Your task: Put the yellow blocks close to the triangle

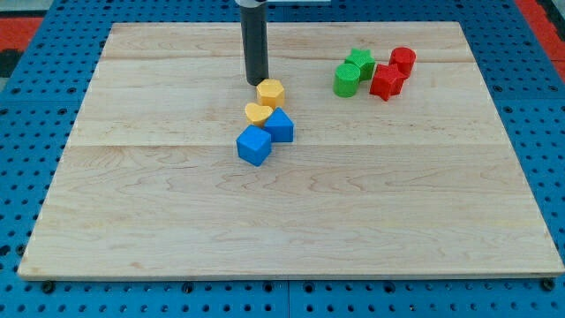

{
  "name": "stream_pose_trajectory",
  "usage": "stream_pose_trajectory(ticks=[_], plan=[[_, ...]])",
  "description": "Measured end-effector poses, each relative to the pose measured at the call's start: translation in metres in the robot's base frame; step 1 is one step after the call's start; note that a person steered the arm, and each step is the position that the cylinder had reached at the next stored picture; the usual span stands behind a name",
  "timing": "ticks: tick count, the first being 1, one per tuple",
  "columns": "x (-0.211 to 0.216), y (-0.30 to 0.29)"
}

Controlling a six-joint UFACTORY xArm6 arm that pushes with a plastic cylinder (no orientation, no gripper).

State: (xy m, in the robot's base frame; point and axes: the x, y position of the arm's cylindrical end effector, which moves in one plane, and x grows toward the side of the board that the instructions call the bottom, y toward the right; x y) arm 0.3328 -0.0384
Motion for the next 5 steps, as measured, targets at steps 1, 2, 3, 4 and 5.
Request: stream_pose_trajectory(ticks=[1, 2, 3, 4, 5], plan=[[0.038, -0.006], [-0.015, 0.004], [-0.050, 0.089], [-0.050, 0.151], [-0.062, 0.152]])
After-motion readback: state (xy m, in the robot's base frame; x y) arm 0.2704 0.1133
